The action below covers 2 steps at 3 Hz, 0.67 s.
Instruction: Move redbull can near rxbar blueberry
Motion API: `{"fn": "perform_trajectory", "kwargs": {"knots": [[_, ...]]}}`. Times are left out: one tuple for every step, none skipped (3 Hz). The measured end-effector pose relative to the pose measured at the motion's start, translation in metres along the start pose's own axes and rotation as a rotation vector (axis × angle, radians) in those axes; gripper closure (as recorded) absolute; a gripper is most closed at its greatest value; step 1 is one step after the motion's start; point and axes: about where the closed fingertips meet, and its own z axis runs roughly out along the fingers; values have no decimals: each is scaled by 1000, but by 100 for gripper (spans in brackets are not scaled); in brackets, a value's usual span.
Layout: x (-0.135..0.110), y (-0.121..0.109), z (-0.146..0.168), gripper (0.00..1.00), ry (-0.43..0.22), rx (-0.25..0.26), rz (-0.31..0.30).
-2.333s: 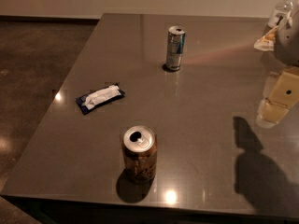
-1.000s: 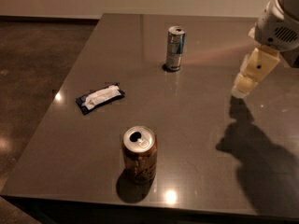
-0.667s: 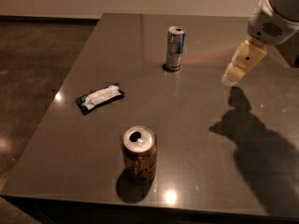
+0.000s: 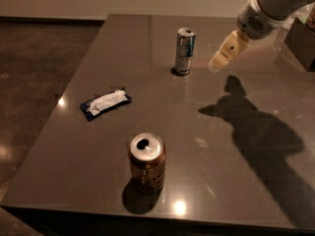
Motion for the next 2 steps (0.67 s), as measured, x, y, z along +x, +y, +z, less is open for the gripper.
{"fn": "perform_trajectory", "kwargs": {"knots": [[-37,-9,32,0,-79,-14,43],[-56,-12,54,0,-124,-4,87]]}}
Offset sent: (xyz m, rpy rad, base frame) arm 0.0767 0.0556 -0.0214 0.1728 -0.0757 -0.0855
